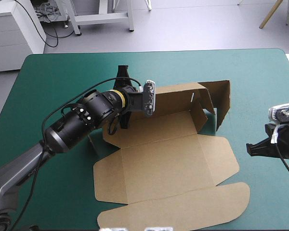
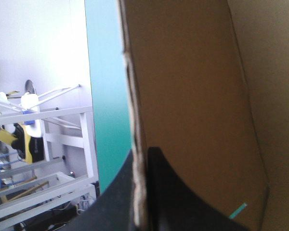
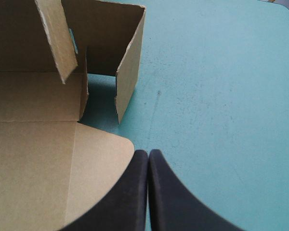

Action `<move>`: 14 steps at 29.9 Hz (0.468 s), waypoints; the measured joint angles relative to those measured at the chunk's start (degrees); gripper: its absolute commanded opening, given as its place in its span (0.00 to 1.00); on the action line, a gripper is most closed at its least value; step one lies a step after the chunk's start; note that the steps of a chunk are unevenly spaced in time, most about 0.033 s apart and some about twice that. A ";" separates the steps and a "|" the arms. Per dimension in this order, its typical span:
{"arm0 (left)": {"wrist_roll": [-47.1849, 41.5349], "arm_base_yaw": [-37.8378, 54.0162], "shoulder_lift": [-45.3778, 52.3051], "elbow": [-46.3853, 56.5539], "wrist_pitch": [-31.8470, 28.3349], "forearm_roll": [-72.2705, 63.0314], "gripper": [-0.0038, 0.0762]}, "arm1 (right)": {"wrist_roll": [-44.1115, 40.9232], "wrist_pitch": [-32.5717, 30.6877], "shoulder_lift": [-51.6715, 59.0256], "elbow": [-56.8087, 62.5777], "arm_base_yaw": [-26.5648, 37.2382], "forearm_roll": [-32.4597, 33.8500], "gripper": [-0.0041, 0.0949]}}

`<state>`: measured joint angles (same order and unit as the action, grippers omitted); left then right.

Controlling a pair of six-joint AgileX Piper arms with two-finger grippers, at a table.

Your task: Fold the box

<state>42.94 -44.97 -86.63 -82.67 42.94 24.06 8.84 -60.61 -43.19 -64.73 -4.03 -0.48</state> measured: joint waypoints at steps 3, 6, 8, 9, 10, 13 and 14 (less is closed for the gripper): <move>0.12 0.00 0.00 4.85 -5.74 3.80 0.04 | 0.00 0.00 0.00 0.00 0.00 0.00 0.02; -0.67 0.00 0.68 9.21 -11.75 9.98 0.04 | 0.00 -0.05 0.00 0.00 0.00 0.00 0.02; -3.20 0.00 1.06 11.77 -15.25 14.17 0.04 | 0.00 -0.05 0.00 0.00 0.00 0.00 0.02; -5.33 0.00 1.22 13.30 -17.27 17.68 0.04 | 0.00 -0.11 0.00 0.00 0.00 0.00 0.02; -8.00 0.00 1.22 14.51 -18.44 20.27 0.04 | 0.00 -0.11 0.00 0.00 0.00 0.00 0.02; -16.70 0.00 1.32 17.53 -21.40 30.01 0.04 | 0.00 -0.37 0.00 0.00 0.00 0.00 0.02; -19.90 0.00 1.39 18.54 -22.09 33.58 0.04 | 0.00 -0.41 0.00 0.00 0.00 -0.06 0.02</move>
<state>23.04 -44.97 -85.24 -64.13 20.86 57.64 8.84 -61.02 -43.19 -64.73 -4.03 -0.54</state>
